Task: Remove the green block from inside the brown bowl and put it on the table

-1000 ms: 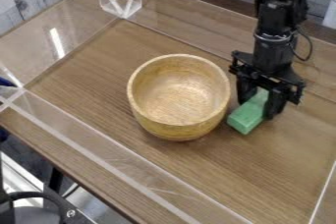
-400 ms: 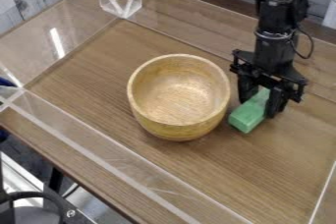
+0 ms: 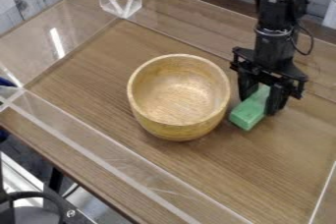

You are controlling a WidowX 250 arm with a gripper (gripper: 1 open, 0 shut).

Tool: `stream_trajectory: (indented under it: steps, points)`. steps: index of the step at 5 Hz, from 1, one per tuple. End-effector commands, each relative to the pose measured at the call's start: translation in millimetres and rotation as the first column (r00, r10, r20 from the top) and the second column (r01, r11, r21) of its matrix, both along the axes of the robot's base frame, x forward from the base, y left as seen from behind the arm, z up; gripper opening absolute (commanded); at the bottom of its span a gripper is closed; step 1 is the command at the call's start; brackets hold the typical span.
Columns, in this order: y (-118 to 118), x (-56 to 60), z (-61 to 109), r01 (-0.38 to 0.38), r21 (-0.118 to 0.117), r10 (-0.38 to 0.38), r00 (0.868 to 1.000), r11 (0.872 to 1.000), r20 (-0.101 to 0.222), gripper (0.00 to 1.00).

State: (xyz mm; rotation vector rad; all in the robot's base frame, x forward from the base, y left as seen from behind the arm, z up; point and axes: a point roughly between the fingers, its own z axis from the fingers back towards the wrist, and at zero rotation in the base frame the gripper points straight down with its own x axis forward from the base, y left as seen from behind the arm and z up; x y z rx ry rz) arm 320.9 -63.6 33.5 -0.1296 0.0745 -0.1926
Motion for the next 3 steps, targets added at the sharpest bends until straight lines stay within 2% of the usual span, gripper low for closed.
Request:
stream_trajectory:
  steps: [1, 3]
  points:
    - [0.7, 18.9, 31.3, -0.011, -0.017, 0.012, 0.994, 1.000, 0.111, 0.00]
    - [1.0, 22.1, 27.6, -0.015, -0.016, 0.017, 0.994, 1.000, 0.107, 0.00]
